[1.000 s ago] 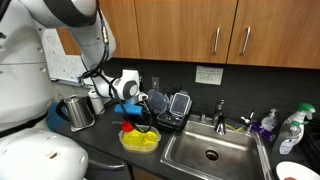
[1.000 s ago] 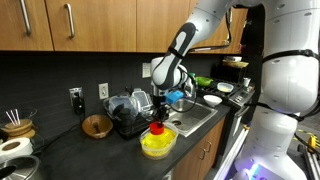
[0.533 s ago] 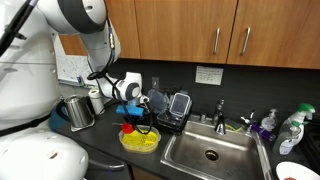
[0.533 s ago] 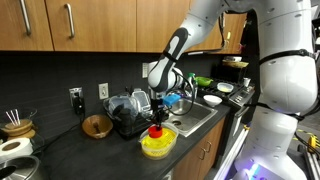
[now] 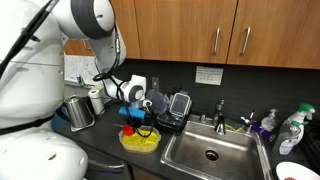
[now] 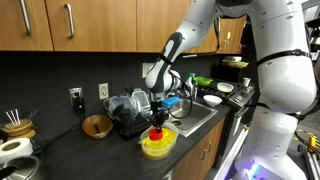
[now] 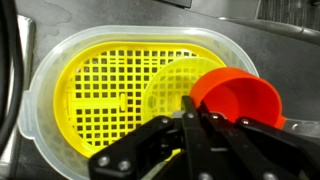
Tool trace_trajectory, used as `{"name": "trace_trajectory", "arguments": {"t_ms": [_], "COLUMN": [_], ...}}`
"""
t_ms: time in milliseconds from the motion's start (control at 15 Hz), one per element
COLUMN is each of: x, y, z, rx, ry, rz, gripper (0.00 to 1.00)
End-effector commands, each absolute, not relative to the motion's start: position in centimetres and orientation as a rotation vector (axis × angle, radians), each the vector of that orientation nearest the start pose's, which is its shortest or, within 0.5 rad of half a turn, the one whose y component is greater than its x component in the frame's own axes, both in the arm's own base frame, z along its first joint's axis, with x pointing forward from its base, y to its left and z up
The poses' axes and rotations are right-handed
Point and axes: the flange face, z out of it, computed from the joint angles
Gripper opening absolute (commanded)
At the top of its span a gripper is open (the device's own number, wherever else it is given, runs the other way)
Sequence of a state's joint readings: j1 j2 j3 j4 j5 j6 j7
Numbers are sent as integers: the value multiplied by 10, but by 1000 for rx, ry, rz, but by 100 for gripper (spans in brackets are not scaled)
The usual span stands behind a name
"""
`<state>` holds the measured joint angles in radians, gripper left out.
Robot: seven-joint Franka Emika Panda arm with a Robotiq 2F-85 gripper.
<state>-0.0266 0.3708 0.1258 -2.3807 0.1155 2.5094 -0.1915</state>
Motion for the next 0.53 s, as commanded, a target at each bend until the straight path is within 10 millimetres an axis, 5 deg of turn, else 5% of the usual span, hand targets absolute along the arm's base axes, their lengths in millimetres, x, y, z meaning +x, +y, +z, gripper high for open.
{"name": "trace_trajectory", "arguments": {"t_ms": [0,467], "x": [475,469], "y": [43,39], "z": [144,129], "rx": [-2952,-2914], "ry": [-242,-237], "rz": [403,483], "gripper": [1,1]}}
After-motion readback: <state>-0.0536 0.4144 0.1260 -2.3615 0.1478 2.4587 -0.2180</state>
